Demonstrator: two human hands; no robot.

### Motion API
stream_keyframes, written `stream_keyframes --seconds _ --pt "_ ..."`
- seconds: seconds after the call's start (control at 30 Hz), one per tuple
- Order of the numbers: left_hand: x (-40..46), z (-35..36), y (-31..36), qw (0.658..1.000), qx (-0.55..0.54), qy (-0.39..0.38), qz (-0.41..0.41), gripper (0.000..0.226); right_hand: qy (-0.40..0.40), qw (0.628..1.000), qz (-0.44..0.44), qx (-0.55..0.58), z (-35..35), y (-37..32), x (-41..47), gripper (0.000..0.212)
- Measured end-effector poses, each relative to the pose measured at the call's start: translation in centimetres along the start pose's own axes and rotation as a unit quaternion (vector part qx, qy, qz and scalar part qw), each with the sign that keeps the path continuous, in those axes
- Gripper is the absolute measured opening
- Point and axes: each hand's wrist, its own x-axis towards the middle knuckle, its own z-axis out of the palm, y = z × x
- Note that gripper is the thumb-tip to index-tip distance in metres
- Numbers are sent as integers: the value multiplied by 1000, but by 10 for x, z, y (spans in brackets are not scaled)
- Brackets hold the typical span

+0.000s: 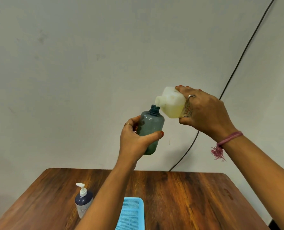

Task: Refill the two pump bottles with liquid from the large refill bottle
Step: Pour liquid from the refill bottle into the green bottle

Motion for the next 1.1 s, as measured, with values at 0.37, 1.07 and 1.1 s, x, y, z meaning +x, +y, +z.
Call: stream_keyframes --seconds 0.37,1.07,1.1 --pt "-1 -1 1 1000 2 0 -2 70 12 1000 -6 -6 -2 -2 0 86" --pt "0 1 -1 1000 7 1 -6 74 16 1000 -13 -7 -3 0 1 85" --pt "0 1 -1 1000 6 1 -7 74 17 1000 -13 -7 -3 0 1 85"
